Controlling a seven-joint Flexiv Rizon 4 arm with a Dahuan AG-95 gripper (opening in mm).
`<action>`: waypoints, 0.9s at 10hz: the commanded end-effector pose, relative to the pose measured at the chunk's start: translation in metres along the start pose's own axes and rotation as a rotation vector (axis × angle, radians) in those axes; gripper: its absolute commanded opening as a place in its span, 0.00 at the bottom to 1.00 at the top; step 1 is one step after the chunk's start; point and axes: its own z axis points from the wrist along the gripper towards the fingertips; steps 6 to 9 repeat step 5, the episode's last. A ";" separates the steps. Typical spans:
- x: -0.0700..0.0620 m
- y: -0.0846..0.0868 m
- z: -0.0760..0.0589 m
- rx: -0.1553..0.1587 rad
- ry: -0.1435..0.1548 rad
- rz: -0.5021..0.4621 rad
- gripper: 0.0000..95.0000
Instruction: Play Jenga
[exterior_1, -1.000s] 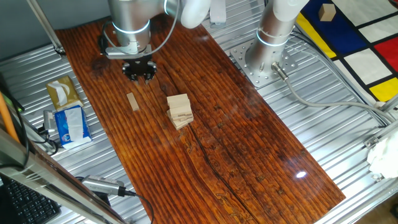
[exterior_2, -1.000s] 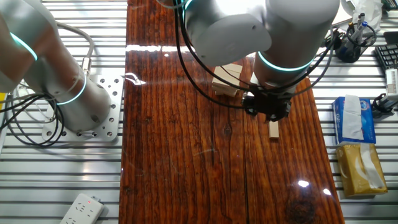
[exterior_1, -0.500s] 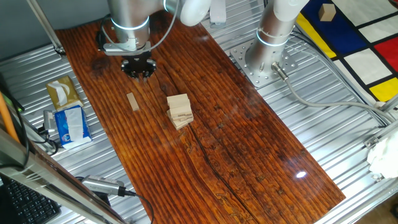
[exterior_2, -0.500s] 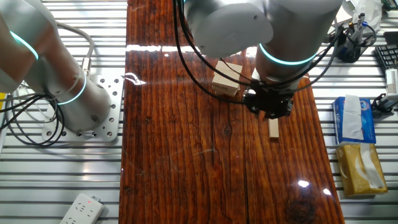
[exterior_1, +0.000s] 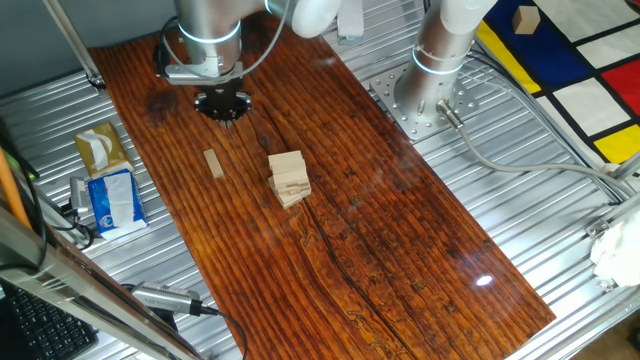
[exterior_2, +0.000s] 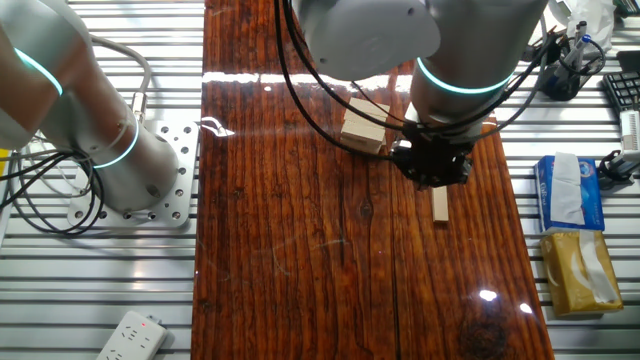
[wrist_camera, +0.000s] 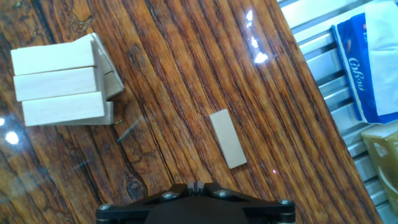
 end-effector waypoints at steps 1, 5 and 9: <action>0.000 -0.001 0.001 0.004 -0.001 0.006 0.00; 0.000 -0.001 0.001 0.005 -0.002 0.008 0.00; 0.000 -0.001 0.001 0.005 -0.002 0.008 0.00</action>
